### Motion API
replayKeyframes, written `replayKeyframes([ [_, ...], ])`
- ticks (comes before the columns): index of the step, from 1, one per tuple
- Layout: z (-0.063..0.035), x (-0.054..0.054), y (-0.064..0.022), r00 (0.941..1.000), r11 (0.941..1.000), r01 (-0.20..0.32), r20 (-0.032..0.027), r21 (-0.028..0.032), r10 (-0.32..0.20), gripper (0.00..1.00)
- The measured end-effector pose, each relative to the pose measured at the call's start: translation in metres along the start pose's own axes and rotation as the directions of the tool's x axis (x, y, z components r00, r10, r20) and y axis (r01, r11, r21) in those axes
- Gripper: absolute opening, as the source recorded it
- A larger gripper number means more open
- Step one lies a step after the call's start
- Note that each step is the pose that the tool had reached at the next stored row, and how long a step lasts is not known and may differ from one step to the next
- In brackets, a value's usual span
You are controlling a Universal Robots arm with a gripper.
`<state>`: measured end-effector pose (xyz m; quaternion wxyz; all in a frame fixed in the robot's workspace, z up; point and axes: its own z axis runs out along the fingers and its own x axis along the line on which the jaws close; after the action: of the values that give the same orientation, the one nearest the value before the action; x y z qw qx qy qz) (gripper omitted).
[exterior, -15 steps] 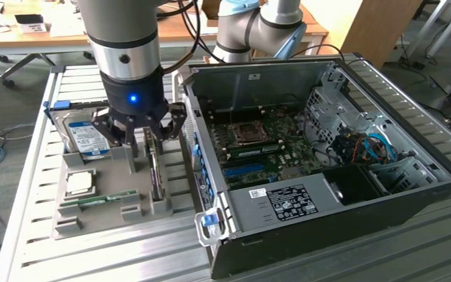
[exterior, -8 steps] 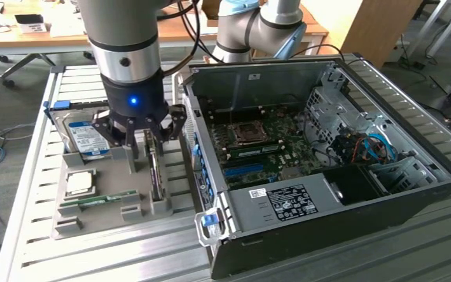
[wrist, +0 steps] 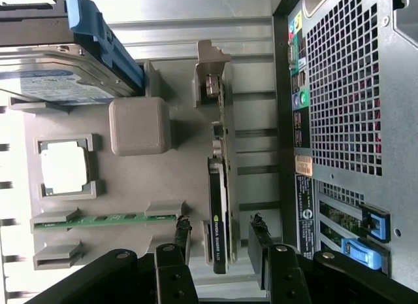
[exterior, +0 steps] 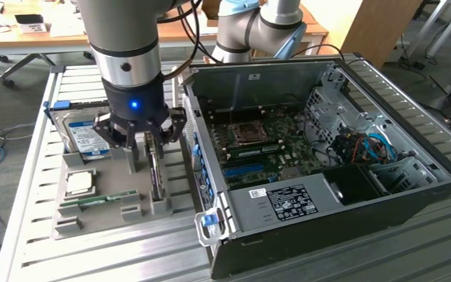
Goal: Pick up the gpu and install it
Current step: 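Pick up the gpu and move the gpu toward the slot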
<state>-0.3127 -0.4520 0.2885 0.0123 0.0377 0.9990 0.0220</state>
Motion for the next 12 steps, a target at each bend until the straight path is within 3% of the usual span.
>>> replayKeyframes([
  [12,0.003,0.0001,-0.0001,1.0,1.0,0.0,0.0001,-0.0001,0.0,0.49],
])
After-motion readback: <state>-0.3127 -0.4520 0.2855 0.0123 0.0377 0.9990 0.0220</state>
